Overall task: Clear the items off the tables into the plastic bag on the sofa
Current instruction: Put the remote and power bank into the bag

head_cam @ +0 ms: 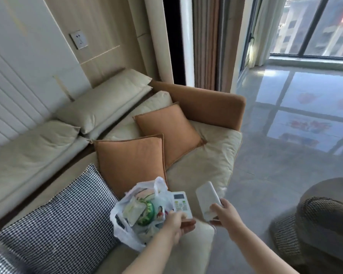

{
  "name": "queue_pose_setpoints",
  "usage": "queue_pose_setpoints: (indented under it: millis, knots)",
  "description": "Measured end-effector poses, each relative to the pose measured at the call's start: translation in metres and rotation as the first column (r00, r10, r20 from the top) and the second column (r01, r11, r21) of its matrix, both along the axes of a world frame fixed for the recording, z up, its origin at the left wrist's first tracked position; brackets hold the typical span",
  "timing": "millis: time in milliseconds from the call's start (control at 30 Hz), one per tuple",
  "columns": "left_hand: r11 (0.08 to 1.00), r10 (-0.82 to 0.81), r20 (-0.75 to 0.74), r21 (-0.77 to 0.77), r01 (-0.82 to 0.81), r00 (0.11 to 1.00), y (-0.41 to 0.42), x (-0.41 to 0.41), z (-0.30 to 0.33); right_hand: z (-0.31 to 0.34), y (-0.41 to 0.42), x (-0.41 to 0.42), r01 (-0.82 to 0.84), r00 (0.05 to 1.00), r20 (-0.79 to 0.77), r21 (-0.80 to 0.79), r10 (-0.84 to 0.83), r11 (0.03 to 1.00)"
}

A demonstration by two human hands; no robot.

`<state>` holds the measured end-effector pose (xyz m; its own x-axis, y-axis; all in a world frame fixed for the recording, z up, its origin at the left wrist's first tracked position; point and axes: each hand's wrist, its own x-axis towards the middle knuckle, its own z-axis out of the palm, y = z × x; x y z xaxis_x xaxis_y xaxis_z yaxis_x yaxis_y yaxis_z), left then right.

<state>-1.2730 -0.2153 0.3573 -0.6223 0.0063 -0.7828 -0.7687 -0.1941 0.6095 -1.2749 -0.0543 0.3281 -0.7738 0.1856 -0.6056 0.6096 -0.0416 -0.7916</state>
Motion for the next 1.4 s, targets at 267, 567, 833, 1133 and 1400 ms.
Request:
queue_pose_setpoints:
  millis: [267, 567, 833, 1133, 1400]
  knots:
    - [0.968, 0.143, -0.031, -0.205, -0.147, 0.989, -0.115, -0.004, -0.022, 0.007, -0.119, -0.026, -0.281, 0.960, 0.036, 0.083, 0.279, 0.956]
    - [0.962, 0.274, 0.179, -0.040, -0.272, 0.945, -0.137, -0.006, -0.057, -0.008, -0.183, -0.057, -0.535, 0.842, 0.289, 0.338, 0.455, 0.775]
    - [0.953, 0.277, 0.150, -0.171, -0.251, 0.949, -0.142, -0.049, -0.072, -0.056, -0.204, -0.090, -0.188, 0.883, 0.435, -0.017, 0.176, 0.982]
    - [0.965, 0.163, 0.104, -0.224, -0.136, 0.981, -0.140, -0.110, -0.108, -0.096, -0.190, -0.116, -0.070, 0.901, 0.434, 0.097, 0.021, 0.993]
    - [0.908, 0.057, 0.088, -0.419, -0.014, 0.994, -0.140, -0.127, -0.122, -0.108, -0.183, -0.124, -0.149, 0.878, 0.468, 0.060, 0.104, 0.987]
